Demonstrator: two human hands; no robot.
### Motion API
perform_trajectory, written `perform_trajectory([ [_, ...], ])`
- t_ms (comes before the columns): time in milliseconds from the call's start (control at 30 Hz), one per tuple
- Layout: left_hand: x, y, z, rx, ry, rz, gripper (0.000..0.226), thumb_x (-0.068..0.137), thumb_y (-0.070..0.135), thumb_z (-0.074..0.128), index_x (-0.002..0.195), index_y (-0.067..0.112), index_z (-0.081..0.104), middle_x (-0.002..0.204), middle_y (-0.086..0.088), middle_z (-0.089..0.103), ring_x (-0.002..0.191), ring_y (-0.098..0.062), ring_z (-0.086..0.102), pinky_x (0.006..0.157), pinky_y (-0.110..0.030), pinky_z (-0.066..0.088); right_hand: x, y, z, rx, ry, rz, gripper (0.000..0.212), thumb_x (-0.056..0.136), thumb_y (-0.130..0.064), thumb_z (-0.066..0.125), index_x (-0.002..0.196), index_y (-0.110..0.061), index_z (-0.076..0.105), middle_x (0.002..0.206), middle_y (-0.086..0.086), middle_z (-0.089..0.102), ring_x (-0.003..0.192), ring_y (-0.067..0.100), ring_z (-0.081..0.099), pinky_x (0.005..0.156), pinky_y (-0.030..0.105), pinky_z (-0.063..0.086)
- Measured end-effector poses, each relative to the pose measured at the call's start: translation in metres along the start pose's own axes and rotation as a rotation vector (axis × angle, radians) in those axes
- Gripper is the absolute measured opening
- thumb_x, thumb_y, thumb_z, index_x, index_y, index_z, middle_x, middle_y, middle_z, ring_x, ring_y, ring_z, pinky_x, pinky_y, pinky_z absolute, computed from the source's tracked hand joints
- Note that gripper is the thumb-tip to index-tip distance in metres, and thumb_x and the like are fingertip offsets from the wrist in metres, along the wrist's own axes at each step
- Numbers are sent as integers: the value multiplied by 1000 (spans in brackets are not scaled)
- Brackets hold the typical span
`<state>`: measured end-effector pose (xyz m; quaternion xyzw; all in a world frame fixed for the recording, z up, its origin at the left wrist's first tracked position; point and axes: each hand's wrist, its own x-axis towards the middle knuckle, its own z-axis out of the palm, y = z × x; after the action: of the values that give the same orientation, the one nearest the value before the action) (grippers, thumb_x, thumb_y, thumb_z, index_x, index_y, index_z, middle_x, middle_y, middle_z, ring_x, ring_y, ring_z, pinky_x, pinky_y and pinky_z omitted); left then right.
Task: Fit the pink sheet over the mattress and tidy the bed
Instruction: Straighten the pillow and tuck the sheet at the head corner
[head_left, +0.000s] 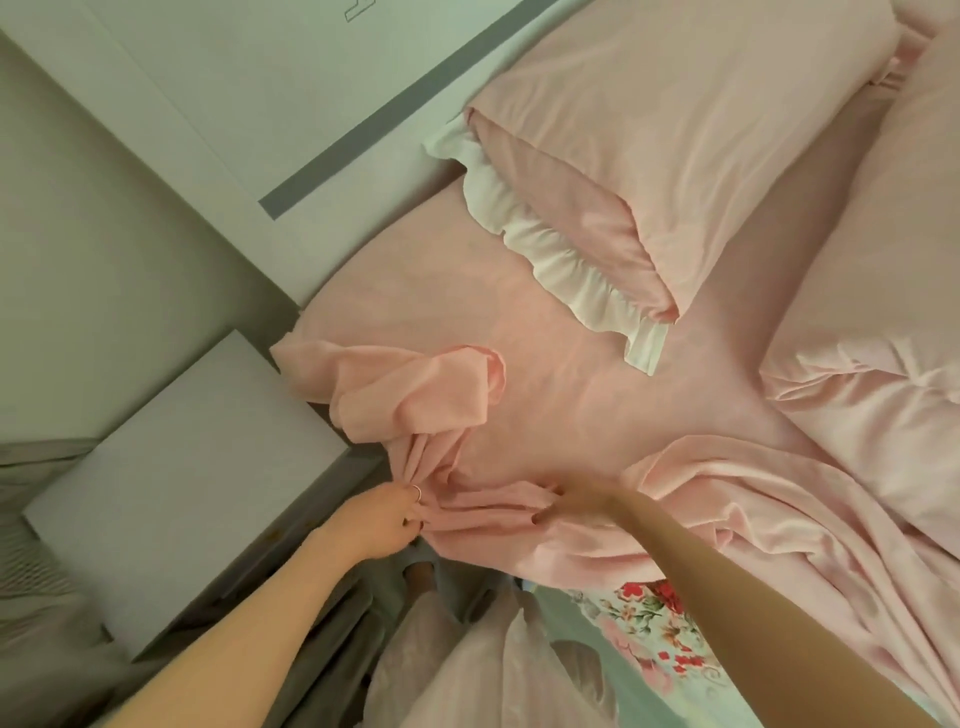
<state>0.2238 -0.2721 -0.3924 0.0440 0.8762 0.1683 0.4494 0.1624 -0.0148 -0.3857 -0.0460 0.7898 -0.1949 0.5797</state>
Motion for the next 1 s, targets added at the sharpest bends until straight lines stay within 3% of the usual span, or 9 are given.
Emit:
perform_trajectory([
  [100, 4, -13, -21, -270, 162, -95, 25, 95, 22, 44, 113, 13, 58, 116, -2, 60, 103, -19, 58, 89, -35, 49, 7, -36, -13, 94, 93, 4, 50, 91, -33, 56, 136, -13, 45, 141, 4, 47, 129, 23, 45, 109, 35, 34],
  [233, 16, -33, -51, -669, 395, -298, 26, 96, 19, 43, 118, 8, 52, 112, -7, 57, 105, -26, 53, 85, -33, 44, 16, -77, -27, 203, 509, -26, 41, 96, -32, 46, 130, -10, 48, 128, 10, 57, 117, 26, 53, 98, 33, 41],
  [333, 29, -62, -67, -1110, 483, -471, 36, 93, 30, 50, 122, 9, 49, 112, -4, 56, 95, -22, 53, 78, -35, 46, 35, -112, -31, 191, 735, -62, 45, 94, -37, 48, 133, -13, 44, 128, 9, 51, 117, 28, 51, 98, 39, 42],
  [400, 38, -84, -78, -1392, 407, -564, 54, 90, 42, 54, 133, 11, 40, 125, -7, 52, 108, -27, 53, 80, -39, 48, 50, -138, -32, 148, 748, -73, 58, 91, -44, 51, 140, -18, 34, 141, 7, 40, 126, 29, 41, 103, 46, 38],
  [500, 50, -116, -92, -1655, 201, -623, 83, 82, 59, 55, 146, 18, 22, 147, -12, 33, 131, -34, 39, 97, -49, 43, 71, -170, -27, 134, 711, -88, 87, 84, -51, 60, 149, -23, 10, 155, 4, 19, 140, 27, 25, 110, 47, 29],
  [600, 65, -135, -104, -1832, -19, -590, 95, 73, 71, 56, 141, 11, 27, 142, -15, 39, 123, -34, 47, 92, -53, 47, 88, -192, -23, 321, 591, -24, 88, 86, -36, 63, 150, -18, 6, 151, 12, 27, 135, 30, 36, 106, 38, 33],
  [700, 78, -137, -114, -1876, -67, -577, 64, 80, 54, 63, 122, 11, 42, 111, -12, 57, 95, -30, 58, 67, -44, 52, 96, -214, -15, 172, 326, 28, 62, 93, -29, 53, 146, -11, 27, 146, 11, 41, 132, 28, 42, 104, 31, 34],
  [867, 88, -137, -112, -1431, 152, -642, 37, 89, 12, 54, 124, 2, 46, 112, -15, 57, 110, -34, 56, 94, -42, 48, 102, -233, -7, 11, 74, 4, 40, 93, -29, 54, 130, -13, 55, 136, 6, 54, 124, 23, 51, 106, 35, 38],
  [1000, 77, -181, -94, -1171, 271, -669, 30, 88, 10, 48, 117, 2, 55, 118, -18, 59, 101, -32, 57, 83, -34, 47, 109, -239, -11, -23, 87, 4, 33, 96, -27, 47, 121, -11, 61, 131, 6, 59, 120, 25, 53, 104, 36, 41],
])
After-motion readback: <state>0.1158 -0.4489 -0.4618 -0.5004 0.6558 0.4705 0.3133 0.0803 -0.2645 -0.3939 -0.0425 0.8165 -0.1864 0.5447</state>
